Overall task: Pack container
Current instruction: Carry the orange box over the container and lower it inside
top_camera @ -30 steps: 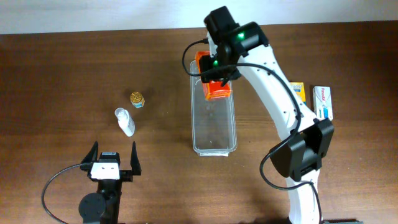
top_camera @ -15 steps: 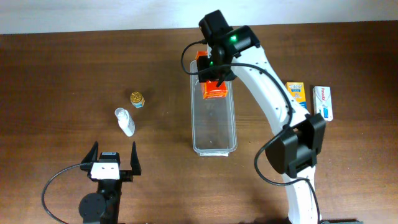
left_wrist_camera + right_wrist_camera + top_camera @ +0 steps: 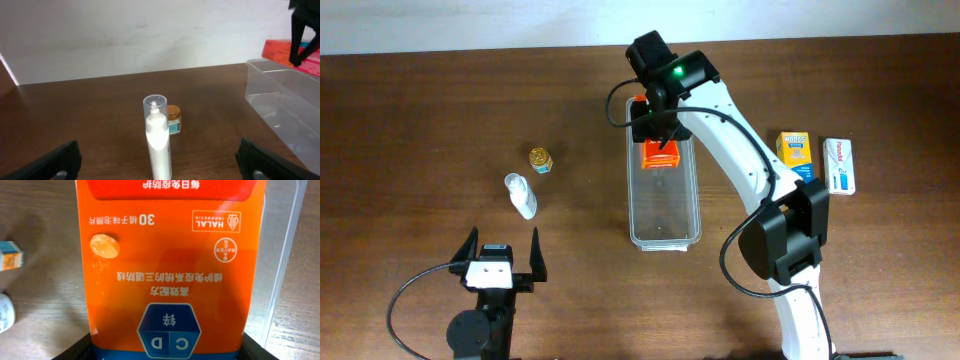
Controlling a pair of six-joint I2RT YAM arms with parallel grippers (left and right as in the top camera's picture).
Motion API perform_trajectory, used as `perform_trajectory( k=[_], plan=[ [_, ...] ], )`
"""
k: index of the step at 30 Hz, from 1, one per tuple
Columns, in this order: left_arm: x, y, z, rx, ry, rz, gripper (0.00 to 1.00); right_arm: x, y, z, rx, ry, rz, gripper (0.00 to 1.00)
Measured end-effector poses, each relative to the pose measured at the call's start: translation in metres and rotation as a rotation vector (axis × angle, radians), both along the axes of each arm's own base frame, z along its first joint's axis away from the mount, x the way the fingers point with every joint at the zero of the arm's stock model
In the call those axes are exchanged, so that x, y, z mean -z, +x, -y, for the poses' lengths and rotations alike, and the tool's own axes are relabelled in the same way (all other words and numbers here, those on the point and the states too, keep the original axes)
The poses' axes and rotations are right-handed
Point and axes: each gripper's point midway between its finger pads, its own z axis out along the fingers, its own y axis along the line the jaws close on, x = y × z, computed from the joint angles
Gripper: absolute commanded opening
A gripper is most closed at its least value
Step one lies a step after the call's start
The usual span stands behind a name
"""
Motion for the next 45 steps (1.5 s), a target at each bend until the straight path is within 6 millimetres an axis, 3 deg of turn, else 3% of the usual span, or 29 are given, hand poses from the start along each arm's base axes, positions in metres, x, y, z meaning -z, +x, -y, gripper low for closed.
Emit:
perform_trajectory(
  k=[33, 45],
  plan=[
    [0.000, 0.000, 0.000, 0.000, 0.000, 0.000, 0.99, 0.064, 0.004, -0.001, 0.016, -0.009, -0.003, 0.60],
    [0.000, 0.000, 0.000, 0.000, 0.000, 0.000, 0.99, 0.064, 0.011, 0.003, 0.026, -0.034, 0.030, 0.63]
  ],
)
